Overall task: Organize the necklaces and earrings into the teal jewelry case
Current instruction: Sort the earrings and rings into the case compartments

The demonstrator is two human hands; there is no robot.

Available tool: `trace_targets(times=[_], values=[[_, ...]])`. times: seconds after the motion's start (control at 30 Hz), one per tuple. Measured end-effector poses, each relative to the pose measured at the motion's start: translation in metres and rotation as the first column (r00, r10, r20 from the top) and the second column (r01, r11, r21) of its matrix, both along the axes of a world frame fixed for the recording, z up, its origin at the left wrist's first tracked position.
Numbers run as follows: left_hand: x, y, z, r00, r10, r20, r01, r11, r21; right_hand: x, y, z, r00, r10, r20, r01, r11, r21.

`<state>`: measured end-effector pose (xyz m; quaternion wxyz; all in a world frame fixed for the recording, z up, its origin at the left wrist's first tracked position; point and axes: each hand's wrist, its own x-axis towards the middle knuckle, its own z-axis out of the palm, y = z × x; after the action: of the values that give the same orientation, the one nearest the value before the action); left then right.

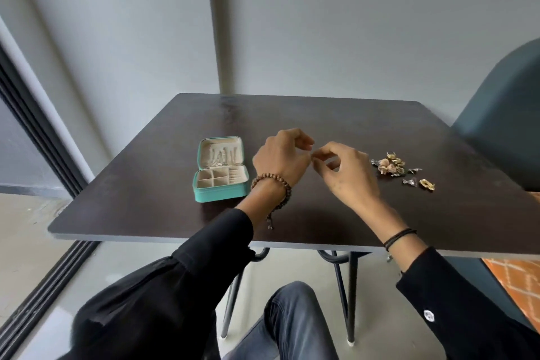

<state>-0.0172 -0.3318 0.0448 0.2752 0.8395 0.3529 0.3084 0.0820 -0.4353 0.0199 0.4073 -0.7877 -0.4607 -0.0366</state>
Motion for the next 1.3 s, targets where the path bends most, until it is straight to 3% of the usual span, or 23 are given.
trace_targets(times=[0.27,0.4,0.63,0.73,1.07,1.2,1.3], values=[[0.061,-0.049,-0.034,0.949,-0.255,-0.184,0.265,0.964,0.03,0.056,-0.064,-0.023,0.981,-0.185,0.054,0.186,0.982,-0.018],[0.087,-0.061,-0.048,0.862,-0.369,-0.347,0.445,0.88,0.168,0.079,-0.089,-0.034,0.95,-0.306,0.065,0.309,0.95,-0.052],[0.123,-0.07,-0.062,0.755,-0.45,-0.477,0.594,0.777,0.207,0.106,-0.104,-0.048,0.919,-0.394,0.032,0.377,0.849,-0.371],[0.134,-0.068,-0.068,0.739,-0.447,-0.503,0.605,0.77,0.204,0.109,-0.101,-0.049,0.93,-0.367,0.032,0.346,0.841,-0.416],[0.131,-0.042,-0.077,0.815,-0.373,-0.444,0.498,0.843,0.206,0.107,-0.093,-0.048,0.987,-0.159,-0.034,0.144,0.951,-0.272],[0.13,-0.036,-0.081,0.835,-0.36,-0.416,0.474,0.855,0.212,0.115,-0.088,-0.05,0.98,-0.196,0.016,0.197,0.971,-0.134],[0.132,-0.032,-0.085,0.847,-0.354,-0.397,0.457,0.866,0.203,0.128,-0.085,-0.051,0.966,-0.256,0.044,0.259,0.948,-0.183]])
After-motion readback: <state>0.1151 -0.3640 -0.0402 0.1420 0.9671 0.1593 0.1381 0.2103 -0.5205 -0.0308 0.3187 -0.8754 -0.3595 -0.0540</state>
